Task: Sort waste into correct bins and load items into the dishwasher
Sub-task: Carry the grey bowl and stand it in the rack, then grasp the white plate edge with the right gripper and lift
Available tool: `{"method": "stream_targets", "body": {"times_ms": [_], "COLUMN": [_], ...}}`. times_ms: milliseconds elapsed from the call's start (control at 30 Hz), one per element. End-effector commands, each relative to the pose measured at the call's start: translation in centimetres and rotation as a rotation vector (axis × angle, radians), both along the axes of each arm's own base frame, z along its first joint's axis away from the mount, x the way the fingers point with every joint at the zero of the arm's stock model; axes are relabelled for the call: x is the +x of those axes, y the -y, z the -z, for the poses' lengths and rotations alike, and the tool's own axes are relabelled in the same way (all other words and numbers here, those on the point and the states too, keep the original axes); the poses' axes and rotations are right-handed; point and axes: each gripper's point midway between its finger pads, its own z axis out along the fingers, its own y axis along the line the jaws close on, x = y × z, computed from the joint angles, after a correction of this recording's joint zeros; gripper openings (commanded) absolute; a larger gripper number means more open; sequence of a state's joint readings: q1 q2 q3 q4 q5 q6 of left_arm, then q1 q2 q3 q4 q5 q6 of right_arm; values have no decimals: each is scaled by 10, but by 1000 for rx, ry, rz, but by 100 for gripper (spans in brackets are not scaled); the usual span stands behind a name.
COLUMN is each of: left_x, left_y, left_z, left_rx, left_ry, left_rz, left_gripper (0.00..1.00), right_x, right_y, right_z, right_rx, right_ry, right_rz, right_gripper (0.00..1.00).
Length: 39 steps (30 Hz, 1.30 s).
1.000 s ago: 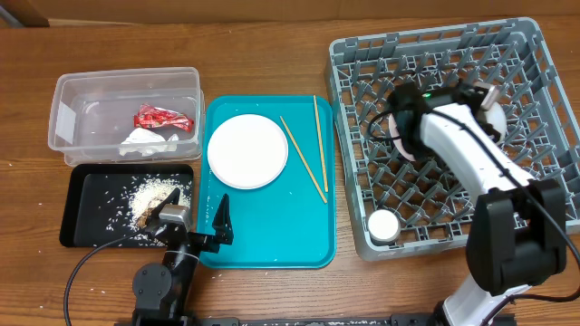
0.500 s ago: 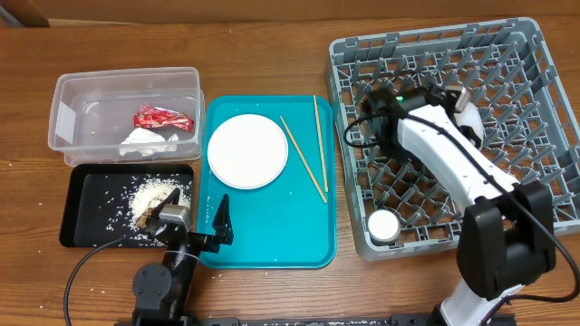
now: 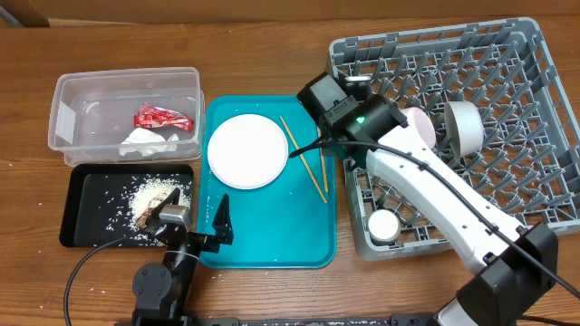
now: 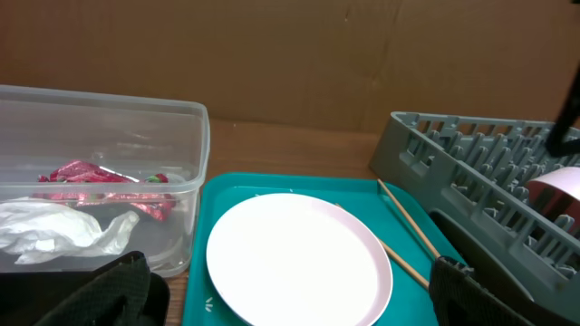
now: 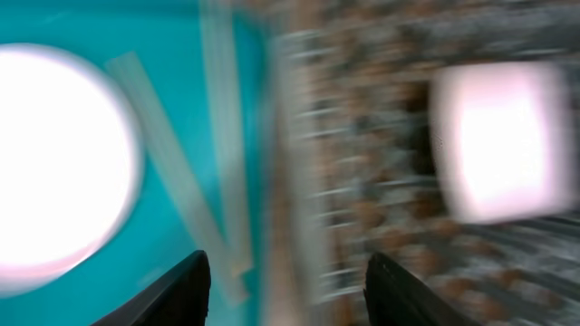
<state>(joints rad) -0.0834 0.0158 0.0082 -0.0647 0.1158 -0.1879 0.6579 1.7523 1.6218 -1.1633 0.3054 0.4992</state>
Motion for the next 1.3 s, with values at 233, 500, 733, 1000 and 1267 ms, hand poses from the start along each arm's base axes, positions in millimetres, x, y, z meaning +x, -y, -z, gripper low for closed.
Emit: {"method": "stream_targets", "body": {"times_ms": [233,500,733,1000,1267], "left_x": [0,0,0,0,0], "left_y": [-3,-3,-3,-3,-3], "left_z": [0,0,0,0,0], "left_rx": [-13,-13,-13,-13,-13], "left_ry": [0,0,0,0,0], "left_rz": [-17,-17,-17,-17,-17], "left_gripper": [100,100,100,100,100], "right_x": [-13,-23,-24,7,40], "right_y": [-104,-113,-107,-67,52], "right_z": [79,164,169,83,-111], "right_rx": [282,292,271,156,-164], "right_ry": [-198,-392,-400,-146,566], "right_rz": [-126,81,133,152,353], "right_gripper": [47,52,9,4,4]}}
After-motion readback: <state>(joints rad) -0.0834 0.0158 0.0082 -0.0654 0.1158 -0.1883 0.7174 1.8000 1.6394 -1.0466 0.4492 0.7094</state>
